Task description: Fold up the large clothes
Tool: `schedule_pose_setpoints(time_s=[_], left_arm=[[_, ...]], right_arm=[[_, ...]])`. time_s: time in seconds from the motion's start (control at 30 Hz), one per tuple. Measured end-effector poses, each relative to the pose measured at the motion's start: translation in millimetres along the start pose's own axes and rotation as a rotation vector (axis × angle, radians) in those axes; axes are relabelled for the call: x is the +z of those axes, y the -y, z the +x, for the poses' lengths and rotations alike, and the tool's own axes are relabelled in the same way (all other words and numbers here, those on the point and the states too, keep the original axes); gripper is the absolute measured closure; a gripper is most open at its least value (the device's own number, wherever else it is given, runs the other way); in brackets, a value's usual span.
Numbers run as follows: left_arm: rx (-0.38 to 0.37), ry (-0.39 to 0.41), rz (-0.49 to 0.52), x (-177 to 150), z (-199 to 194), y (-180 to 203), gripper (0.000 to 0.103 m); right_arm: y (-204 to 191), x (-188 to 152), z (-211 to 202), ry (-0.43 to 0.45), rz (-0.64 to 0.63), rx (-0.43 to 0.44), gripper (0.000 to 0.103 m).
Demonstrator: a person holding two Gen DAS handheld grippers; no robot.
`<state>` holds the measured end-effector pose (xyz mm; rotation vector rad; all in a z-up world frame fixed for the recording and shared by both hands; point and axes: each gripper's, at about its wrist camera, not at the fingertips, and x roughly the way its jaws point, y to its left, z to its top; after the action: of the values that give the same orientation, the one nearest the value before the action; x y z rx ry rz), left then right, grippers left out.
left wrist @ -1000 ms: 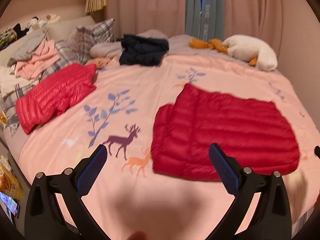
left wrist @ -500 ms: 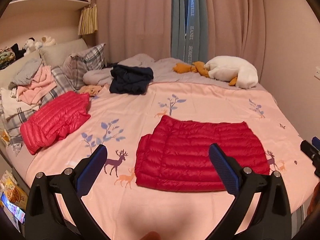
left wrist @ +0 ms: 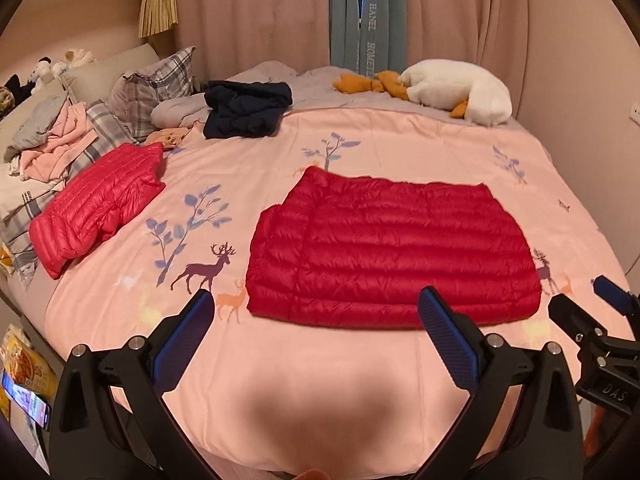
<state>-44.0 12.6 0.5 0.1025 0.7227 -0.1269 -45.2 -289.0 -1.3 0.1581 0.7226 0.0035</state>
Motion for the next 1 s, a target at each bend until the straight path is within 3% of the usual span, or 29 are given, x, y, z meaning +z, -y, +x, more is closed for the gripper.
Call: schedule_pose_setpoints(time_s=[1.0], left_arm=[[0.009, -0.021, 0.048, -6, 8, 14, 0.001]], right_arm=[[2, -3, 7, -0.013, 0.013, -0.011, 0.002]])
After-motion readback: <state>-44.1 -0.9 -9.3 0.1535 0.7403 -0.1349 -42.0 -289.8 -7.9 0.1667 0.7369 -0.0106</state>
